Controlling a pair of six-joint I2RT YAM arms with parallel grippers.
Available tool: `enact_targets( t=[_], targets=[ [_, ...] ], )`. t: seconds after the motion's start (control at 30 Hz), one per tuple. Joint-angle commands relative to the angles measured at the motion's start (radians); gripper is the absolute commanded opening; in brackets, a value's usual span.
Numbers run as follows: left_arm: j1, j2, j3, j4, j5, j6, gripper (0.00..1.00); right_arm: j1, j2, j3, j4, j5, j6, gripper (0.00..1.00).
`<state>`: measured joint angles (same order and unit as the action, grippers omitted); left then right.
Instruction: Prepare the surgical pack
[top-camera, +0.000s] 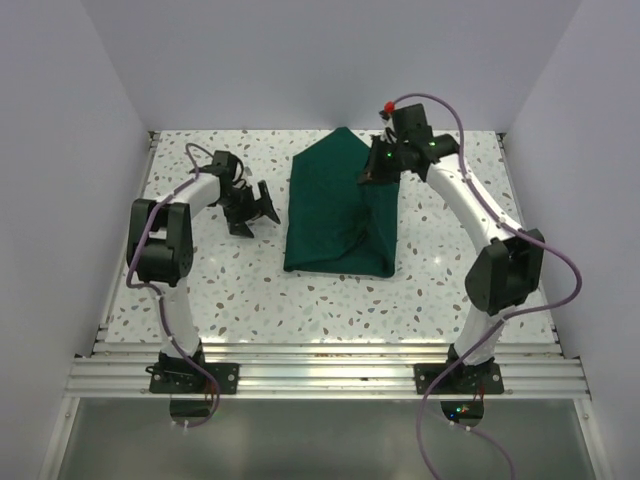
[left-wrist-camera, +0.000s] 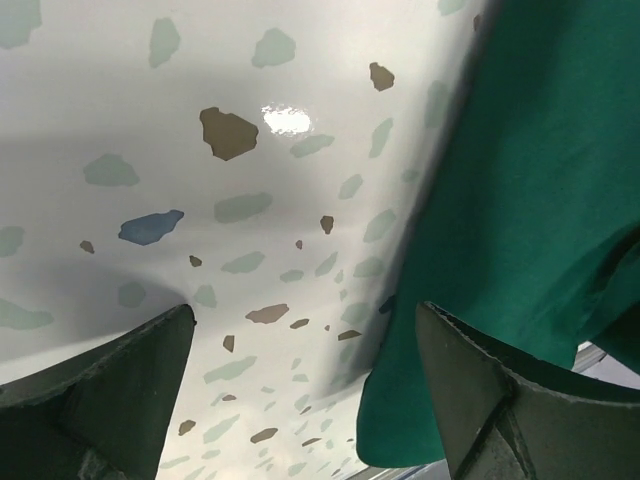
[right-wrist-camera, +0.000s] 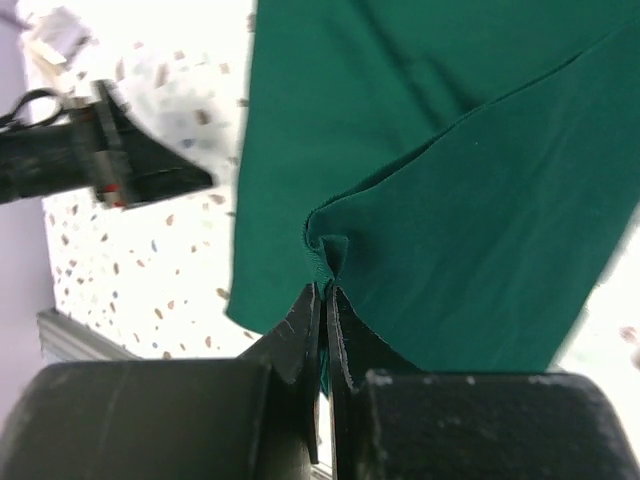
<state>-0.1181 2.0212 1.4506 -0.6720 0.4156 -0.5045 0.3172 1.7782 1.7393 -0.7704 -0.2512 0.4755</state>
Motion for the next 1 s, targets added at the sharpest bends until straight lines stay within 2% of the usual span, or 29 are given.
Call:
enact_targets(
  t=[0.0,0.3,0.97],
  targets=[
    [-0.012,0.007,0.001,-0.005,0.008,0.012,0.95,0.087,0.067,0.136,0.022,0.015,0.041,0.0],
    [-0.071,0.013,-0.027,0.023,0.003,-0.035,0.9,0.213,0.236,0.313,0.054,-0.006,0.078,0.0],
    [-0.106,0.034,-0.055,0.074,0.042,-0.111,0.9,0.338,0.46,0.342,0.099,-0.042,0.081,0.0]
  ],
)
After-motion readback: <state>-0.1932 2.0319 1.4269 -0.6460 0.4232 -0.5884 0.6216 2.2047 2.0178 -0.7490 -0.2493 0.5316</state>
